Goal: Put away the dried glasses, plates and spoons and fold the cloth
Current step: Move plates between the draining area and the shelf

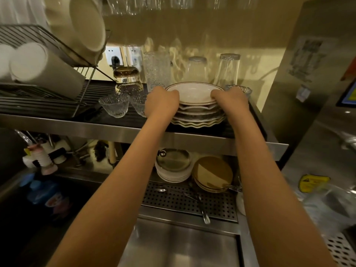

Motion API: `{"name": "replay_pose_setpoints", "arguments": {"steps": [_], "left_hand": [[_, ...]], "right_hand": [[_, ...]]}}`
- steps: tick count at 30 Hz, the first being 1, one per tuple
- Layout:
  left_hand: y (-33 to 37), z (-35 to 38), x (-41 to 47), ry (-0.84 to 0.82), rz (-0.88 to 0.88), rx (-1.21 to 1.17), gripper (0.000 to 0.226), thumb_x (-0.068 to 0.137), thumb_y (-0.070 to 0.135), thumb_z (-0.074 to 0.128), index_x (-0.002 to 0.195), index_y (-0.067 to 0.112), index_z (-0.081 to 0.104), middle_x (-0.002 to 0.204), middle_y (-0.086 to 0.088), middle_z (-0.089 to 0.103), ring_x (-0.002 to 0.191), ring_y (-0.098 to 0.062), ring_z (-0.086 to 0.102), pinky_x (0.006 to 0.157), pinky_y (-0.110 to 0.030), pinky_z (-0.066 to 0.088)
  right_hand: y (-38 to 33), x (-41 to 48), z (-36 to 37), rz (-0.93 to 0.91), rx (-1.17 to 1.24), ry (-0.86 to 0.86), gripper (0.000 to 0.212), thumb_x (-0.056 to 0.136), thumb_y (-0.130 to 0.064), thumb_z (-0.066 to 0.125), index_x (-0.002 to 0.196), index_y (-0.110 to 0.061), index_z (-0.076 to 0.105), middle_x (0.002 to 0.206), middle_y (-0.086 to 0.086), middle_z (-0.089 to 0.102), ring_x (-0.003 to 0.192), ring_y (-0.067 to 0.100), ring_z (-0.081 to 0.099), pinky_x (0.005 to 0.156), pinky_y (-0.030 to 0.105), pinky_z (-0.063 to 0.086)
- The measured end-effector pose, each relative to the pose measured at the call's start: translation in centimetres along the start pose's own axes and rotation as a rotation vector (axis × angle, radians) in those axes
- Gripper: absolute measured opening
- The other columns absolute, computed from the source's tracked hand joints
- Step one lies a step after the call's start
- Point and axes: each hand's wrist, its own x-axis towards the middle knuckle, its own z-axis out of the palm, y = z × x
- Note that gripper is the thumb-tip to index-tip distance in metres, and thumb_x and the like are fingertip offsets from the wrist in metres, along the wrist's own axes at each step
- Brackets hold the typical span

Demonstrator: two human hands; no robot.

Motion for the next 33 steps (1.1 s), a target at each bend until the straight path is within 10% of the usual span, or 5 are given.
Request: {"name": "replay_pose_setpoints", "arguments": {"steps": [6,12,18,23,33], "left_hand": [[-0.3,0.0,-0.1,-0.019,0.037,0.008,0.02,0.088,0.03,0.047,0.086,0.01,0.043,0.079,-0.002,0.048,0.087,-0.027,0.052,0.062,-0.03,0.034],[-0.4,-0.2,-0.5,-0.011,0.031,-0.07,0.039,0.086,0.032,0.051,0.113,0.003,0.053,0.111,-0.013,0.059,0.103,-0.031,0.055,0.076,-0.035,0.041],[-0.4,-0.7,-2.0,-0.031,0.003,-0.324,0.027,0.083,0.03,0.055,0.09,0.004,0.058,0.076,-0.003,0.05,0.08,-0.025,0.051,0.071,-0.035,0.042],[-0.3,-1.5,-4.2,-0.079,-0.072,-0.596,0.015,0.08,0.025,0.057,0.074,0.017,0.047,0.079,-0.004,0.05,0.078,-0.025,0.05,0.069,-0.035,0.038],[-3.8,-2.7,-8.6,-0.094,-0.096,-0.642,0.013,0.081,0.025,0.056,0.071,0.017,0.051,0.077,-0.002,0.055,0.084,-0.026,0.057,0.073,-0.039,0.044]], "right_hand": [[0.1,-0.5,0.2,0.047,0.146,0.018,0.023,0.075,-0.026,0.055,0.089,-0.009,0.052,0.089,0.005,0.059,0.093,0.026,0.058,0.079,0.035,0.048],[0.1,-1.5,0.1,0.067,0.231,0.043,0.017,0.075,-0.025,0.057,0.081,-0.012,0.048,0.083,0.001,0.054,0.091,0.025,0.057,0.086,0.04,0.05],[-0.6,-3.3,-0.8,0.054,0.32,0.098,0.037,0.077,-0.027,0.058,0.106,-0.007,0.047,0.099,0.003,0.049,0.1,0.024,0.053,0.089,0.039,0.049],[-0.8,-5.9,-1.5,0.004,0.435,0.113,0.02,0.08,-0.023,0.058,0.072,-0.022,0.04,0.081,-0.004,0.047,0.088,0.02,0.052,0.08,0.037,0.047],[0.6,-12.1,-0.7,-0.005,0.587,0.139,0.045,0.082,-0.012,0.057,0.123,-0.011,0.04,0.104,-0.003,0.052,0.101,0.015,0.054,0.085,0.028,0.05]]}}
